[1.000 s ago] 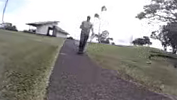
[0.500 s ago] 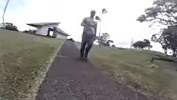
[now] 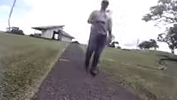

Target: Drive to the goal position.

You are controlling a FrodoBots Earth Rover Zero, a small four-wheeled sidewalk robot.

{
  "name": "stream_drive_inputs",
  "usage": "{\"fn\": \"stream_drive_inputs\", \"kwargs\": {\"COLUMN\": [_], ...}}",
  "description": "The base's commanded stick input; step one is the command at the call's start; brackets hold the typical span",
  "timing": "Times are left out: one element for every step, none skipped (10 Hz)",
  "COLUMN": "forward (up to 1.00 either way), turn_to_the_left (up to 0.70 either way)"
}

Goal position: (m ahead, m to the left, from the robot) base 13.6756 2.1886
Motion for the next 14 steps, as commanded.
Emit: {"fn": "stream_drive_inputs", "kwargs": {"forward": [0.7, 0.7, 0.7, 0.7, 0.7, 0.7, 0.7, 0.7, 0.7, 0.7, 0.7, 0.15, 0.41, 0.68], "turn_to_the_left": [0.35, 0.35, 0.35, 0.35, 0.35, 0.35, 0.35, 0.35, 0.35, 0.35, 0.14, 0.0, 0.0, 0.0]}}
